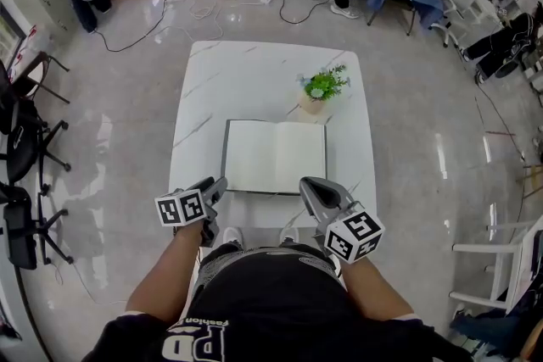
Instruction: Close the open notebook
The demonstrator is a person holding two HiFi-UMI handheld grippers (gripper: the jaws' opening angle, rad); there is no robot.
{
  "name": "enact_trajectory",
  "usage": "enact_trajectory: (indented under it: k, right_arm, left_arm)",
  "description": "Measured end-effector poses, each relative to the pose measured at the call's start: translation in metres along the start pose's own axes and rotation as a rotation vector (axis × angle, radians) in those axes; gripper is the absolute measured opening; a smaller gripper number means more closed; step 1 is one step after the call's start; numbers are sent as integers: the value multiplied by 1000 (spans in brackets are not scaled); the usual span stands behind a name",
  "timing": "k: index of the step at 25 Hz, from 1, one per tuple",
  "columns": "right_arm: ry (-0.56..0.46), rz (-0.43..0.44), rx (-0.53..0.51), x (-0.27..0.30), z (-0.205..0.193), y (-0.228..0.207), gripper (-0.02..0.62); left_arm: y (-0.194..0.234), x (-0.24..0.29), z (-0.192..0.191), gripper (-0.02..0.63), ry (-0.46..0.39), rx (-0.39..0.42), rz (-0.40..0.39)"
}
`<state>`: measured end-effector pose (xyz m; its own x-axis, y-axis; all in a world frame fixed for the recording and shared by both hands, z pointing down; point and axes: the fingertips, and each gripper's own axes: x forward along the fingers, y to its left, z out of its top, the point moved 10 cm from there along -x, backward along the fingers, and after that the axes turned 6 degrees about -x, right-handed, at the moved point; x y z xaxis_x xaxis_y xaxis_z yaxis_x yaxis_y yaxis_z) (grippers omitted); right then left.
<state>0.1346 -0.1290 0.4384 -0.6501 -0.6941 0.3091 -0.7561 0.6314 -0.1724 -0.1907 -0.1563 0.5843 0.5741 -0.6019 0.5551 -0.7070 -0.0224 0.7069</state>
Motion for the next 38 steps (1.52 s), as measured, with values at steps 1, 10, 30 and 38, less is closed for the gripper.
enact_trajectory:
  k: [1,10,30,38]
  right_arm:
    - [0,-2,1,-1,0,0,0]
    - [-1,-14,3,-4,-1,0,0]
    - [1,-2,-3,-2,0,0,0]
    - [-1,6,-4,-3,0,1,0]
  left_arm:
    - [2,3,-1,232,3,-18,-4]
    - [22,16,-11,233,28,-149,-47]
    - [14,5,-5,133,6,-137,-76]
    - [11,0,-4,83,-11,-139,-90]
